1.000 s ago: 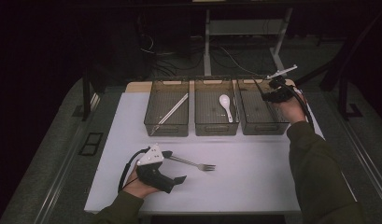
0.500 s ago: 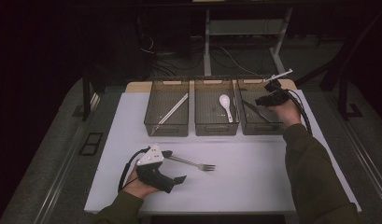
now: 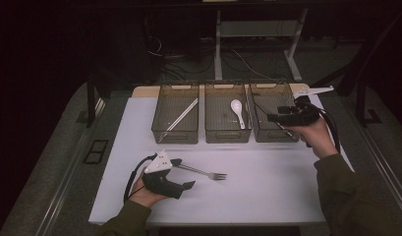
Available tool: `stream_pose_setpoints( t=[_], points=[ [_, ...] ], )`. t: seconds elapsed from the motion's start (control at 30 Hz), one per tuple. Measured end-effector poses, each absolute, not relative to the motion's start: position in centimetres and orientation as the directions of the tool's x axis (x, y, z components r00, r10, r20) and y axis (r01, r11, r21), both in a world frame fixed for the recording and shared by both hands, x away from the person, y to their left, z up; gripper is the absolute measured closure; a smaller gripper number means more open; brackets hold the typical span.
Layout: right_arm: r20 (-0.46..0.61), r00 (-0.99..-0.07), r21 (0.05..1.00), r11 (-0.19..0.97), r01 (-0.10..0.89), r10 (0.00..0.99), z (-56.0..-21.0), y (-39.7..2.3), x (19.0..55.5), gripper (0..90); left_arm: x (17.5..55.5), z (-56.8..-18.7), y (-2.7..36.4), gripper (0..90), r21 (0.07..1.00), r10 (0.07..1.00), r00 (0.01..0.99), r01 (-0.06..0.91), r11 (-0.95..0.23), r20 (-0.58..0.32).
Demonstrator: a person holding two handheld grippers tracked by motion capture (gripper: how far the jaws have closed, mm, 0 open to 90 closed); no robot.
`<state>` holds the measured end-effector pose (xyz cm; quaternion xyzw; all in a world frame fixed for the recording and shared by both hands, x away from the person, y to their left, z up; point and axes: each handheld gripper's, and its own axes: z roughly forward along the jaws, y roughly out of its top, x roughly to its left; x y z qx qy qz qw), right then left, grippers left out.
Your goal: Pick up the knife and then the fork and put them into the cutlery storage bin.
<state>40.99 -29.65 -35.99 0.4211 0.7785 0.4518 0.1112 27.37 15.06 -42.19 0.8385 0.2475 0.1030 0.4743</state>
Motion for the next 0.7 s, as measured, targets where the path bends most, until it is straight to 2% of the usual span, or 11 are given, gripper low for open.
stream_pose_setpoints(
  t=[0.23, 0.53, 0.7],
  points=[
    [0.178, -0.657, 0.83, 0.247, 0.5, 0.733, -37.0, -29.1, 36.5, 26.8, 28.5, -42.2, 15.3, 35.3, 0.828, 0.528, 0.846, 0.348, -0.44, -0.076],
    [0.129, -0.665, 0.84, 0.275, 0.468, 0.736, -39.7, -28.3, 32.1, 20.2, 30.2, -41.9, 15.1, 60.1, 0.8, 0.554, 0.832, 0.355, -0.484, -0.034],
    [0.133, -0.662, 0.837, 0.274, 0.473, 0.738, -41.2, -28.0, 30.0, 19.0, 31.7, -41.9, 15.0, 80.1, 0.781, 0.565, 0.825, 0.363, -0.509, -0.015]
  ],
)
